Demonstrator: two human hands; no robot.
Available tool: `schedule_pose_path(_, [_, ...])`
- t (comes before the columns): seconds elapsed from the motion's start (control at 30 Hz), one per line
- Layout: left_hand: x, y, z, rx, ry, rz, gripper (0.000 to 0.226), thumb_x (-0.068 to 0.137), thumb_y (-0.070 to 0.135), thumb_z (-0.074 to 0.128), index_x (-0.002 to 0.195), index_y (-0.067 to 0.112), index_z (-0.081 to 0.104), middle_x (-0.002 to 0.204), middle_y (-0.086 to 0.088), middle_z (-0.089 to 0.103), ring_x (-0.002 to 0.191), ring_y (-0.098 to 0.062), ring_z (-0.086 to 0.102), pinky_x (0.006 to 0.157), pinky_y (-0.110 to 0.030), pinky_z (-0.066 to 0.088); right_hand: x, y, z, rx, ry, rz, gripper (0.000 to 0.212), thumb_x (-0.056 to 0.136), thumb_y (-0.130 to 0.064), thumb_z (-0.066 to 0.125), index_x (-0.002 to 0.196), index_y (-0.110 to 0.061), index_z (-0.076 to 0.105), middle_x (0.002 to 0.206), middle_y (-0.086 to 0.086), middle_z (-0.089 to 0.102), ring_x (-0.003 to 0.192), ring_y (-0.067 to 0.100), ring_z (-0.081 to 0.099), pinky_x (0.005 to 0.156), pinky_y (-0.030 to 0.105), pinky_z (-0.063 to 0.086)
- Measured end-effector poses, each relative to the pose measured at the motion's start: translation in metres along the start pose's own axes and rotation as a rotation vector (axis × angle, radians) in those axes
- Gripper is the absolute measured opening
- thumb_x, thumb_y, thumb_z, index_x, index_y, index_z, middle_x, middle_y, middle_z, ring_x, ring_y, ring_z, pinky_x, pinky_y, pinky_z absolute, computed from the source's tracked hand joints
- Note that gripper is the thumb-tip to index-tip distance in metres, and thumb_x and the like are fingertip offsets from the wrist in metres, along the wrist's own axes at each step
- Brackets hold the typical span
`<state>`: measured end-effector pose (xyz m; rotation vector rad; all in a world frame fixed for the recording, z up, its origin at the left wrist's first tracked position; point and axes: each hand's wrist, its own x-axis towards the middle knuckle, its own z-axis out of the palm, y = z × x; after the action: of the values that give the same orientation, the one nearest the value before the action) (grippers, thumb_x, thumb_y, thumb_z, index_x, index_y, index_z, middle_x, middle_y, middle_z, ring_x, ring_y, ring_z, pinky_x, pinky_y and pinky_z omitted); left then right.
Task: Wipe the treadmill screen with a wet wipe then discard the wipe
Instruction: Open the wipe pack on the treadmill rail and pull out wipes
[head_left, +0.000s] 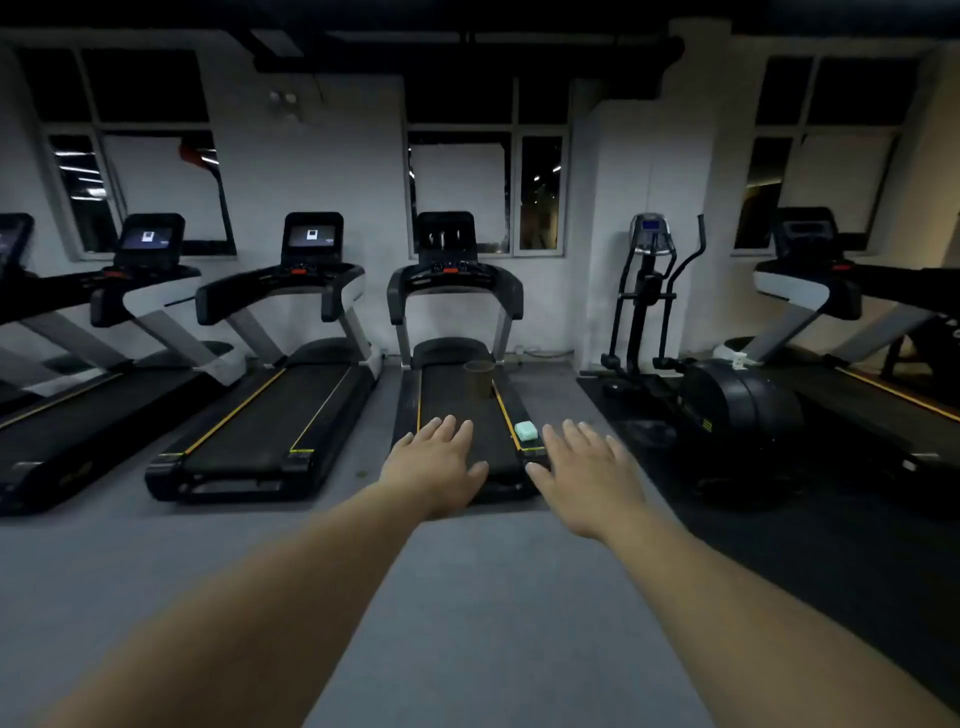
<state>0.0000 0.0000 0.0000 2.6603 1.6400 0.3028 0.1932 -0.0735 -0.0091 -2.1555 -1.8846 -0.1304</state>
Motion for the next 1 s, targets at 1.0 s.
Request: schedule_pose_path(1.0, [0.25,-0.154,0.098,-0.004,-0.097,0.089,0.071,0.103,0.055,0.028,0.163,0.023,0.005,0.172,-0.005,0.001,0.158,-0.022,-0.003,0.127,-0.047,0.005,0.254,-0.05,0.144,-0.003,-0.079,0.097,0.065,0.107,-0.055,0.024,0.163,-0.023,0.013,0.172,0.005,0.011,0.159,0.022,0.002,0.129,0.047,0.003])
